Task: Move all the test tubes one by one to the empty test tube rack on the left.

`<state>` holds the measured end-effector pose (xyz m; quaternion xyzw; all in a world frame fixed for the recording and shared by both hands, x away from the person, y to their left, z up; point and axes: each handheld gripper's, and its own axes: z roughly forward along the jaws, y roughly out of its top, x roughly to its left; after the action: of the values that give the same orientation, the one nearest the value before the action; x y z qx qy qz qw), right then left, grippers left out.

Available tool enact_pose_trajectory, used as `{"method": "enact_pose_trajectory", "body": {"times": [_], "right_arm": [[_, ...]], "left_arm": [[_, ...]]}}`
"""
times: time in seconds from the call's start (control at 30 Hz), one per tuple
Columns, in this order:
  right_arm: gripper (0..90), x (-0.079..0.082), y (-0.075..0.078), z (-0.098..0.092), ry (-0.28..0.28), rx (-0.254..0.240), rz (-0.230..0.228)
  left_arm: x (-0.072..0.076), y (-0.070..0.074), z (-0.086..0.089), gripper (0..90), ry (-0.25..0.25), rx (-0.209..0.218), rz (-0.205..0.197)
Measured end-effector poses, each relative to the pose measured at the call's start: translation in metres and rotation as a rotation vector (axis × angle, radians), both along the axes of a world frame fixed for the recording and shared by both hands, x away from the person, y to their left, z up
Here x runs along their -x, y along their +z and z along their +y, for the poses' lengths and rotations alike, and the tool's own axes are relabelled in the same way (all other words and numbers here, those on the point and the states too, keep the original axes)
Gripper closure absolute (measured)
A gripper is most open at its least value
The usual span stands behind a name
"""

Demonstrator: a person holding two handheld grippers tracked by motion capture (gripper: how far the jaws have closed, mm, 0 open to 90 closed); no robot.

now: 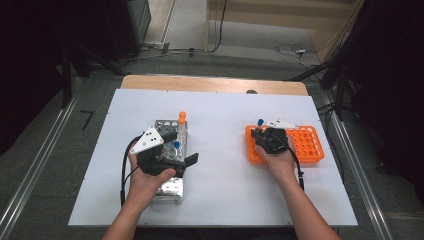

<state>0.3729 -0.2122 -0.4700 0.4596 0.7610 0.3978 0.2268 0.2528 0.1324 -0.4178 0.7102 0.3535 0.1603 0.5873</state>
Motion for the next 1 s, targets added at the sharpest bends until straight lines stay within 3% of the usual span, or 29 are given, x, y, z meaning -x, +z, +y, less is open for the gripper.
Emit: {"method": "enact_pose_trajectory", "body": {"times": [0.23, 0.53, 0.77, 1.0], "right_arm": [[74.8, 0.006, 0.008, -0.006, 0.018, -0.039, -0.069], [74.8, 0.025, 0.028, -0.015, 0.074, -0.065, -0.119], [74.9, 0.046, 0.033, -0.018, 0.13, -0.101, -0.114], [74.9, 0.065, 0.033, -0.017, 0.202, -0.107, -0.097]], "left_arm": [[0.001, 0.001, -0.001, 0.0, -0.007, -0.001, -0.004], [0.001, 0.002, -0.008, 0.0, -0.03, -0.005, -0.005], [0.003, 0.003, -0.013, 0.0, -0.044, -0.008, -0.005], [0.003, 0.002, -0.018, 0.0, -0.067, -0.003, 0.003]]}}
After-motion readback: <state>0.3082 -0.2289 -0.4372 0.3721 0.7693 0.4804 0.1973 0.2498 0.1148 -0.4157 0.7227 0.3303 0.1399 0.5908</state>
